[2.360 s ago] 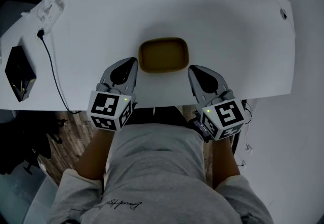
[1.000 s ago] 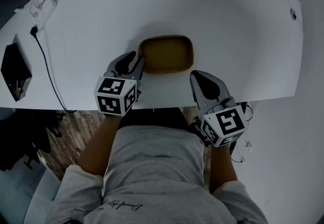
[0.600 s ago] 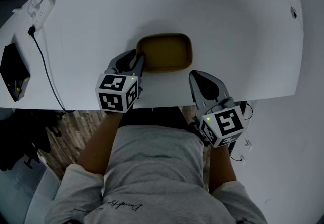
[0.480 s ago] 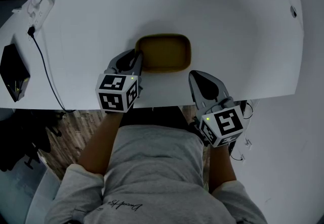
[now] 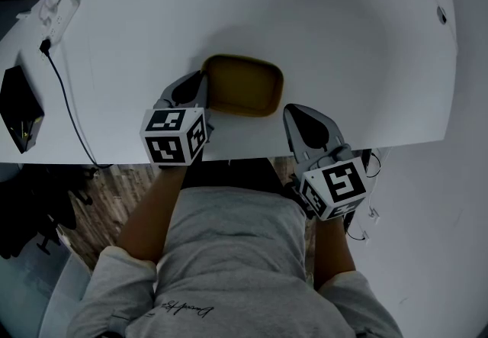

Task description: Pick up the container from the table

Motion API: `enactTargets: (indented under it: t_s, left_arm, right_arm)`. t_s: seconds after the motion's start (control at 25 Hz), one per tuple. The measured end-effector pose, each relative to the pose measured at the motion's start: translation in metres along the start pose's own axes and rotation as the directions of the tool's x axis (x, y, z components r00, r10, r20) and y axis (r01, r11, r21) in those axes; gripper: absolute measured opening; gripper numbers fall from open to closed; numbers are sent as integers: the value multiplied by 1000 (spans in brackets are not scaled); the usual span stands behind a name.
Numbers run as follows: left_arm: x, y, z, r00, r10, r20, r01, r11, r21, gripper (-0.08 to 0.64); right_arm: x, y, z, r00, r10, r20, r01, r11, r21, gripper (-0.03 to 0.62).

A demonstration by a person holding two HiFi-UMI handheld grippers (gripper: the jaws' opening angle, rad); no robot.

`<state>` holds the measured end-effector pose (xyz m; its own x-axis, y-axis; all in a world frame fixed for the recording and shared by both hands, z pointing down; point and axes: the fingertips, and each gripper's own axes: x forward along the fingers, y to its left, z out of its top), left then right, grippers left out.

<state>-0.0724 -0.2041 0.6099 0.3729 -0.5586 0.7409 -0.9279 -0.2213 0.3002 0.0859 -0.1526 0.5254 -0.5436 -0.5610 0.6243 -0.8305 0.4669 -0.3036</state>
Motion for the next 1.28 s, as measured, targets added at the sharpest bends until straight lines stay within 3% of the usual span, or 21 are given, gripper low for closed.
enactTargets:
  t_s: [1.28]
  left_arm:
    - [-28, 5, 25, 998, 13, 67, -6, 995, -100, 12]
  right_arm:
    - [-18, 3, 21, 999, -4, 47, 5, 999, -33, 15]
